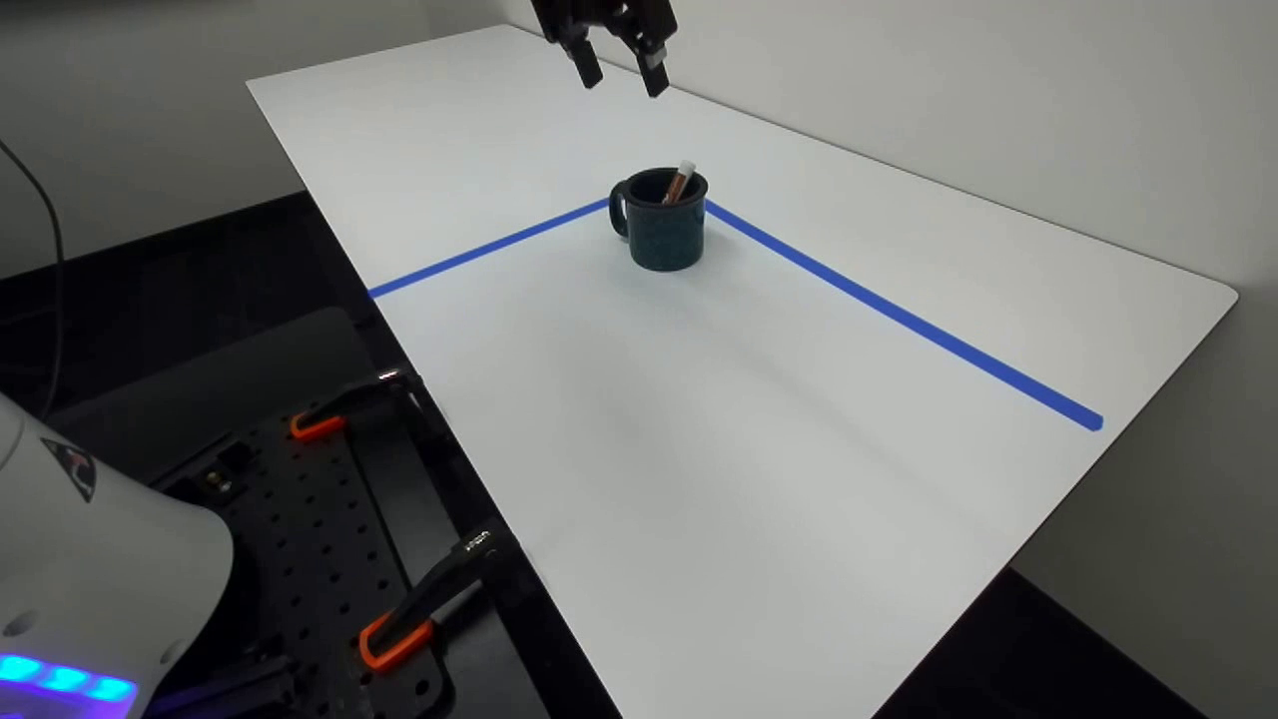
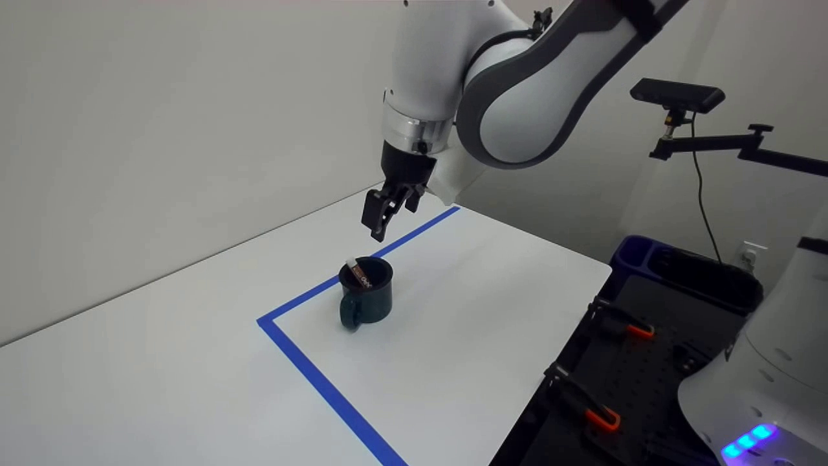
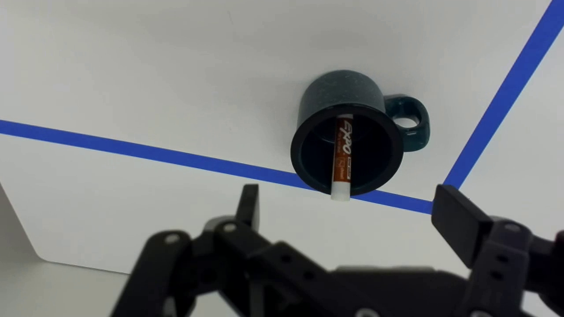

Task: Remove the marker from the cup and put it on the table inside the border

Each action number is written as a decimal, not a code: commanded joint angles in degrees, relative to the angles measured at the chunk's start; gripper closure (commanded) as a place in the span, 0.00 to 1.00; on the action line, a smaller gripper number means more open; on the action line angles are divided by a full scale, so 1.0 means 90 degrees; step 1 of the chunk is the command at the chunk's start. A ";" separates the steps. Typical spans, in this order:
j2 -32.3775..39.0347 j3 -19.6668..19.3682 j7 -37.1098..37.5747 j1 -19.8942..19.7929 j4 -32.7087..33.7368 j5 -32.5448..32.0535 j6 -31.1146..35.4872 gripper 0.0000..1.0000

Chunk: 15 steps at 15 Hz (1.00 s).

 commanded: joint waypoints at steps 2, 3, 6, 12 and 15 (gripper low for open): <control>0.0960 -0.0066 0.0767 0.0020 0.0700 -0.0841 0.0129 0.00; 0.1160 -0.0101 0.0834 0.0021 0.0793 -0.0916 0.0236 0.00; 0.1686 -0.0216 0.1001 0.0085 0.1096 -0.1190 0.0289 0.00; 0.2423 -0.0399 0.1123 0.0195 0.1585 -0.1441 0.0394 0.00; 0.2619 -0.0393 0.1095 0.0204 0.1719 -0.1394 0.0396 0.04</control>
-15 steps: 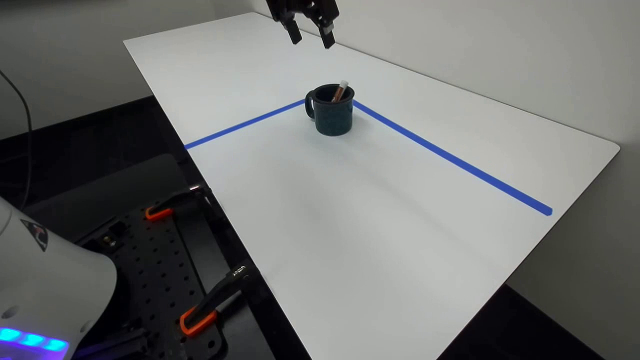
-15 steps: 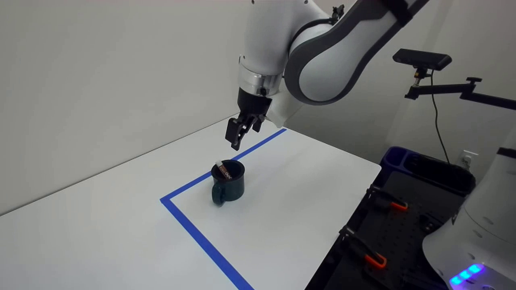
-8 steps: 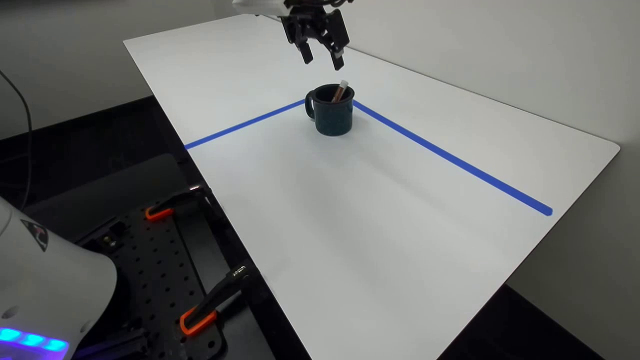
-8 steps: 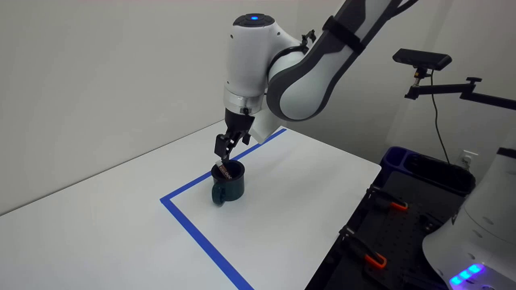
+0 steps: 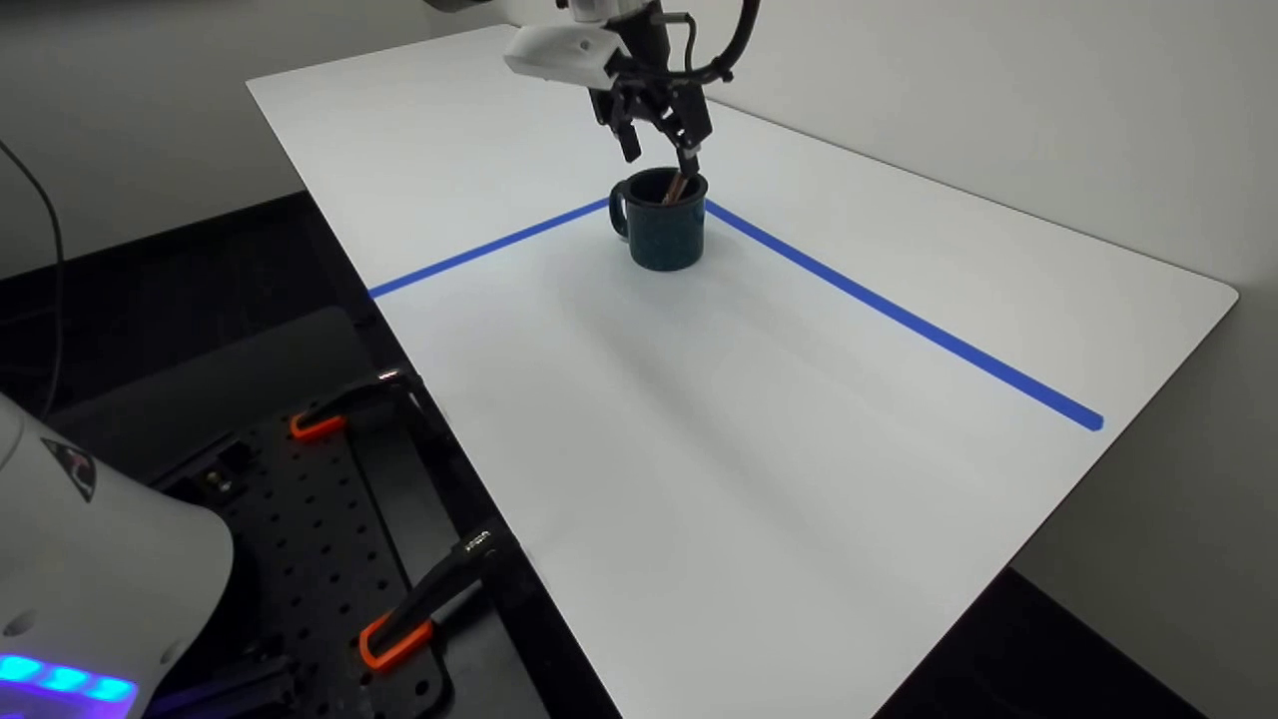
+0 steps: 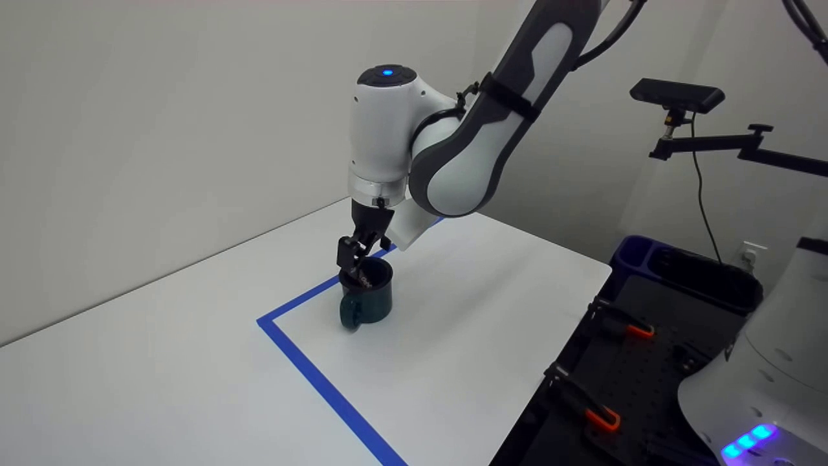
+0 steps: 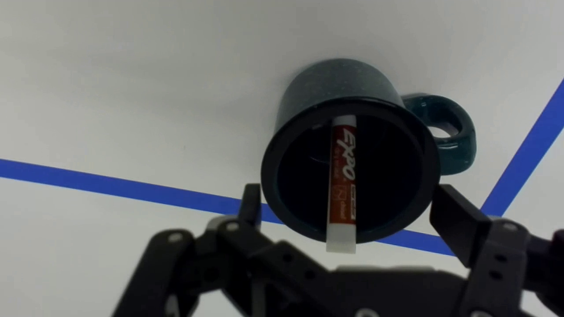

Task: Remove the marker from the cup and put it on the table inside the border

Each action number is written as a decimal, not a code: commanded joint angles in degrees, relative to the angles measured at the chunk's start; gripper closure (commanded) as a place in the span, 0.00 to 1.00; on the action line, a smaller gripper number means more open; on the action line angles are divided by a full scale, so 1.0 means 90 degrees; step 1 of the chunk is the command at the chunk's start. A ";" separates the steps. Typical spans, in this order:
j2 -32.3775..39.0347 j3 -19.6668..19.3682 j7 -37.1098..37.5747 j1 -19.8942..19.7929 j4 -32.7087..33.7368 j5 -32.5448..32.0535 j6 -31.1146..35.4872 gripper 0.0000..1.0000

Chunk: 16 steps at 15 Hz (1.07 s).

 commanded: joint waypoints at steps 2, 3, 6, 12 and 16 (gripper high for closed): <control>0.0238 -0.0105 0.0215 0.0146 0.0202 -0.0137 0.0106 0.25; 0.0266 -0.0121 0.0236 0.0169 0.0222 -0.0149 0.0105 0.28; 0.0328 -0.0134 0.0249 0.0197 0.0255 -0.0139 0.0121 0.48; 0.0466 -0.0143 0.0229 0.0219 0.0342 -0.0134 0.0115 0.47; 0.0593 -0.0118 0.0176 0.0222 0.0426 -0.0100 0.0098 0.54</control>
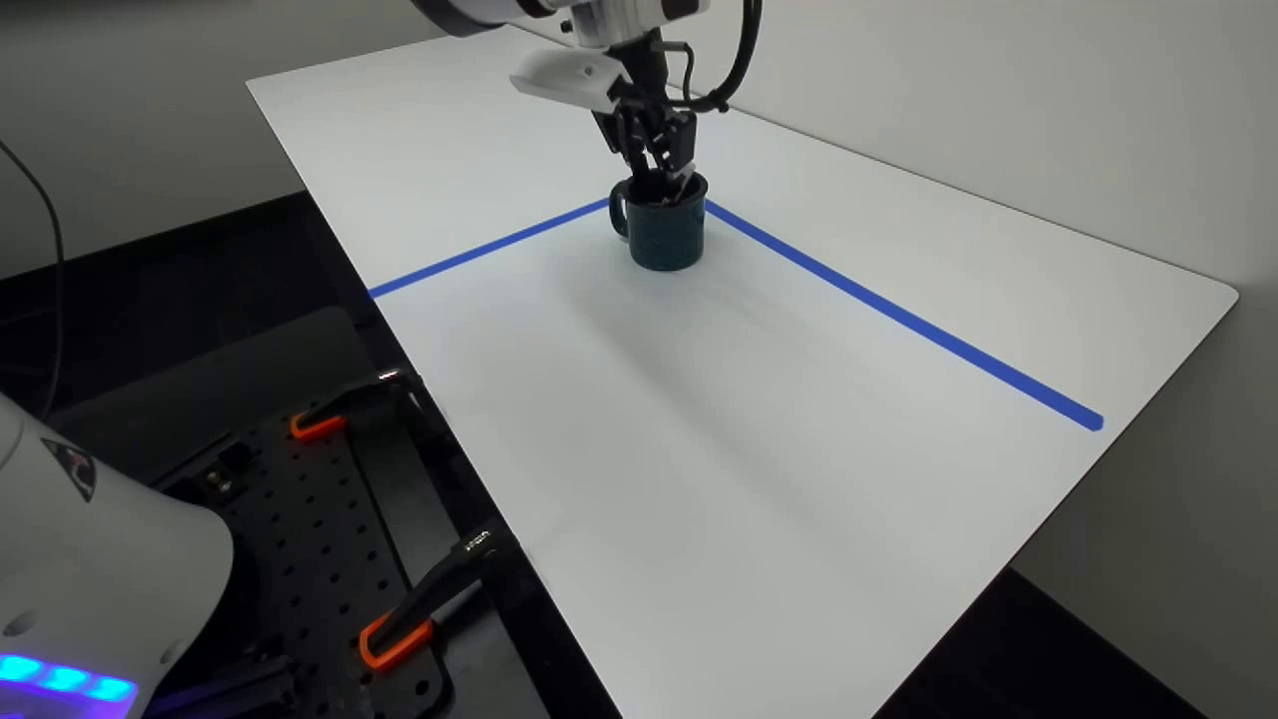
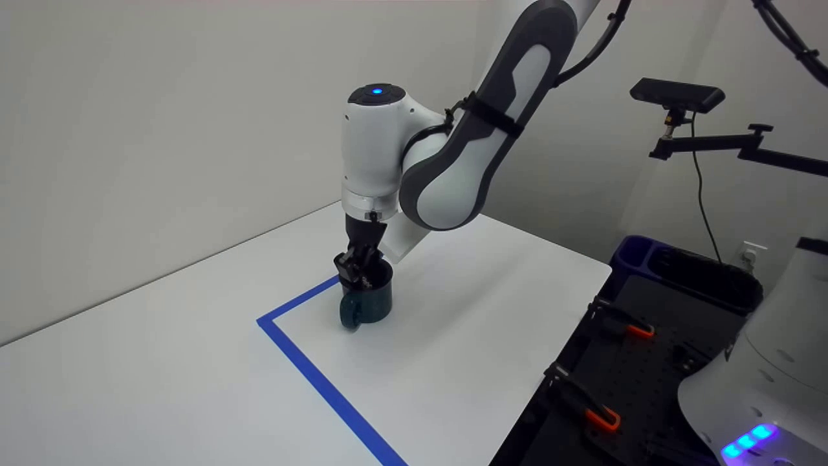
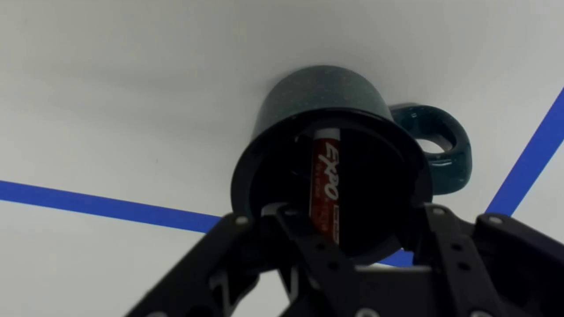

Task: Remove the marker from the cup and put it on the table inside the border

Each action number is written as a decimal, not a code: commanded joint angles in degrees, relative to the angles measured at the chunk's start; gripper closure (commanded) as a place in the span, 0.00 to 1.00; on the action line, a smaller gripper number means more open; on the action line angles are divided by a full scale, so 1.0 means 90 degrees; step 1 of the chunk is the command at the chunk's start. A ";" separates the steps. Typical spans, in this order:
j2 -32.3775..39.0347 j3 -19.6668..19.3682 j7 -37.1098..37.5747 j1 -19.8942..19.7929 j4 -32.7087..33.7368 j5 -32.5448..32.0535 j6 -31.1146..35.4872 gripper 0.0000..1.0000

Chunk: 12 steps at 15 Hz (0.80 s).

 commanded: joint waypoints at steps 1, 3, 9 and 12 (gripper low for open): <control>0.0168 -0.0091 0.0141 0.0114 0.0177 -0.0092 0.0065 0.55; 0.0241 -0.0092 0.0127 0.0123 0.0237 -0.0091 0.0048 0.54; 0.0400 -0.0126 0.0118 0.0121 0.0401 -0.0089 -0.0028 0.47; 0.0467 -0.0170 0.0100 0.0110 0.0464 -0.0083 -0.0038 0.43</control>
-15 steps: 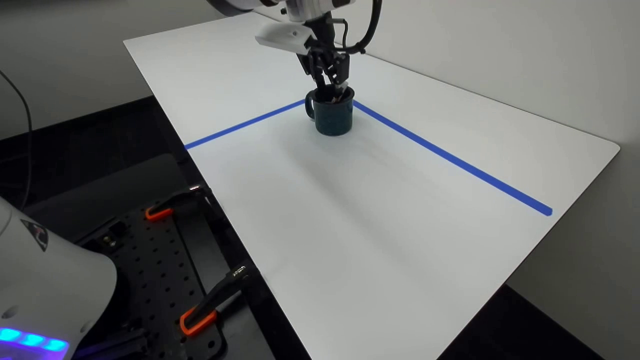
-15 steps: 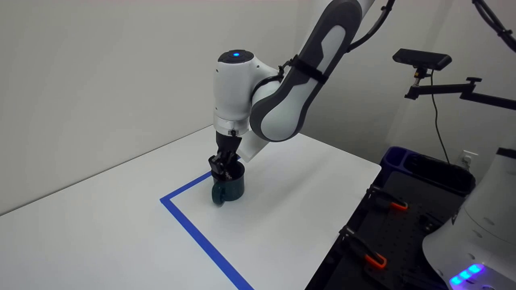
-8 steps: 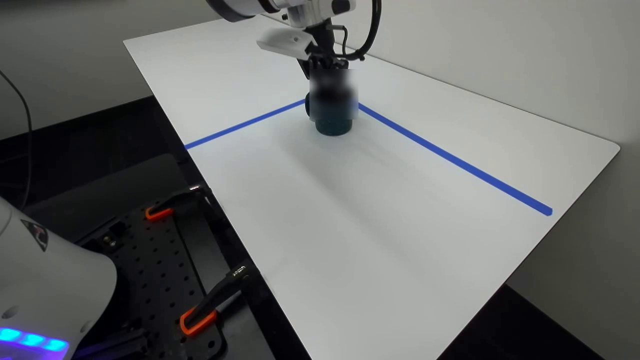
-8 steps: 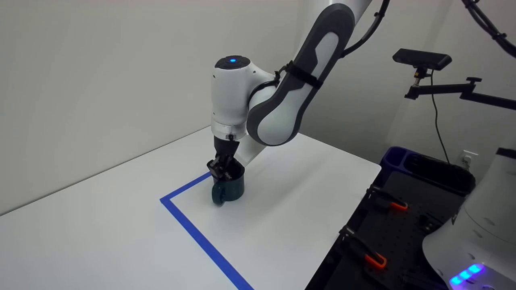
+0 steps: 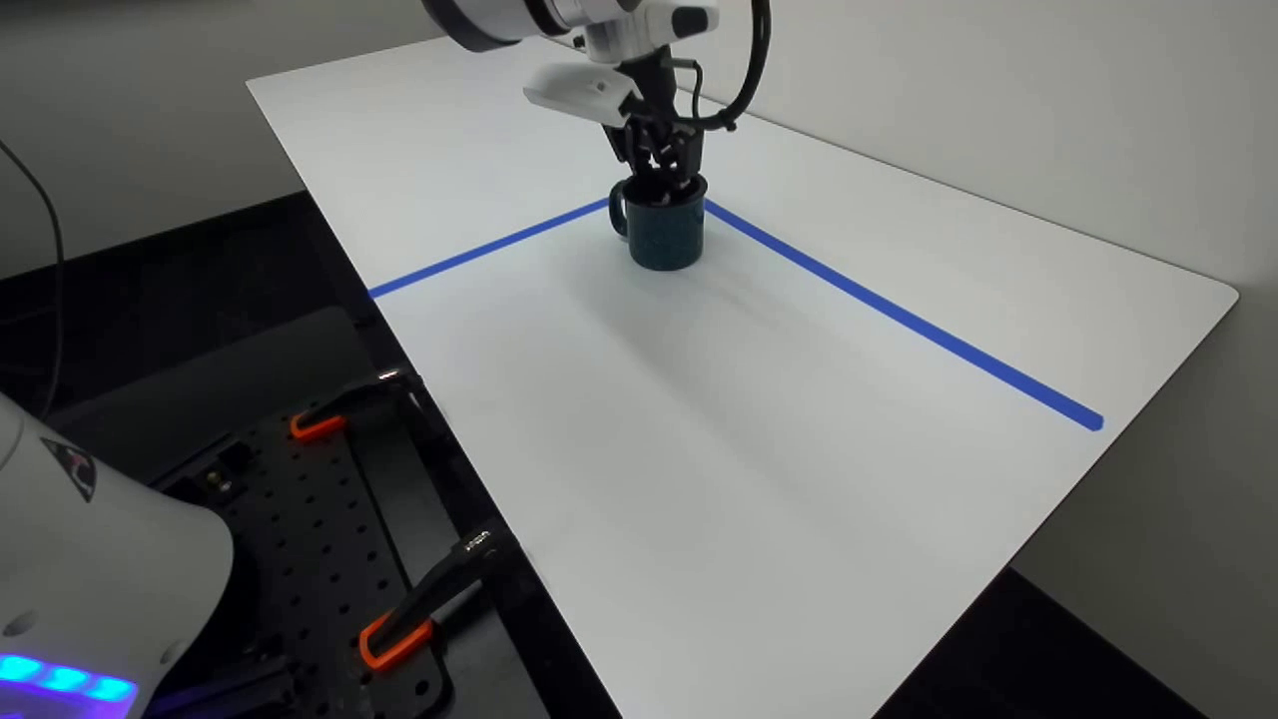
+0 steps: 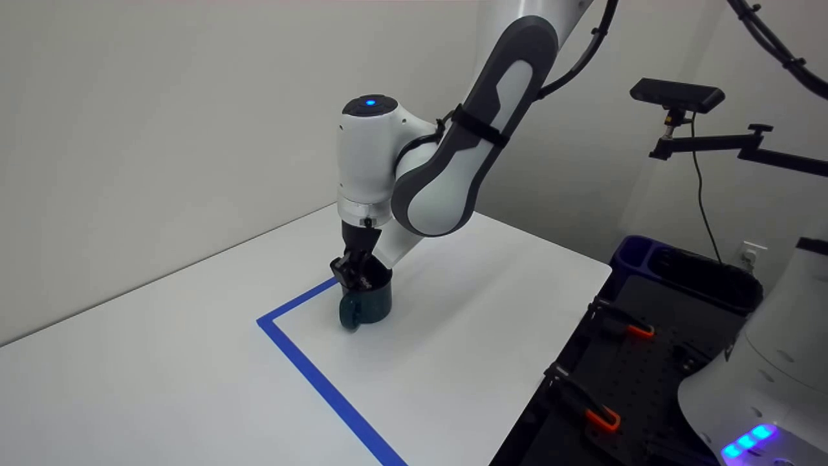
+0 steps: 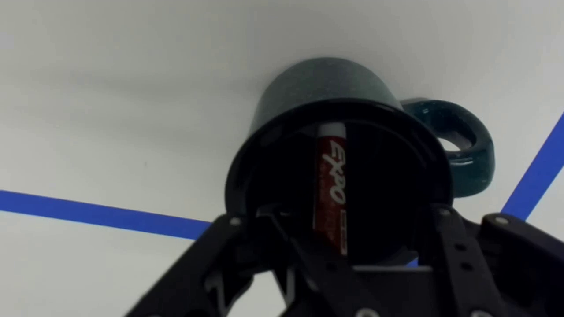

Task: Remove the marker from the cup and put it on the table inside the border

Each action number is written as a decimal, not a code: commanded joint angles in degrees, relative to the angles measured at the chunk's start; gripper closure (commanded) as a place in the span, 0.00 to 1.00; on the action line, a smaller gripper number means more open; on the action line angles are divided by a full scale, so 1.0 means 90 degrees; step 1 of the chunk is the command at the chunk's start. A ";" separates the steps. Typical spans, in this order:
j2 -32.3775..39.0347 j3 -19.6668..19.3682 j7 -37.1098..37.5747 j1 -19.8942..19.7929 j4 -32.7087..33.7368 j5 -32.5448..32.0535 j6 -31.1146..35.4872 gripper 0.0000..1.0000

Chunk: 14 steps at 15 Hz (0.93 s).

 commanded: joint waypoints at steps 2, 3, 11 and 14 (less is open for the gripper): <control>0.0135 -0.0139 0.0086 0.0079 0.0178 -0.0074 -0.0030 0.44; 0.0155 -0.0139 0.0063 0.0064 0.0193 -0.0059 -0.0026 0.67; -0.0097 -0.1054 -0.1248 0.1156 0.0014 0.1655 0.0175 0.95; -0.0498 -0.1123 -0.1629 0.1406 -0.0131 0.2058 0.0016 0.95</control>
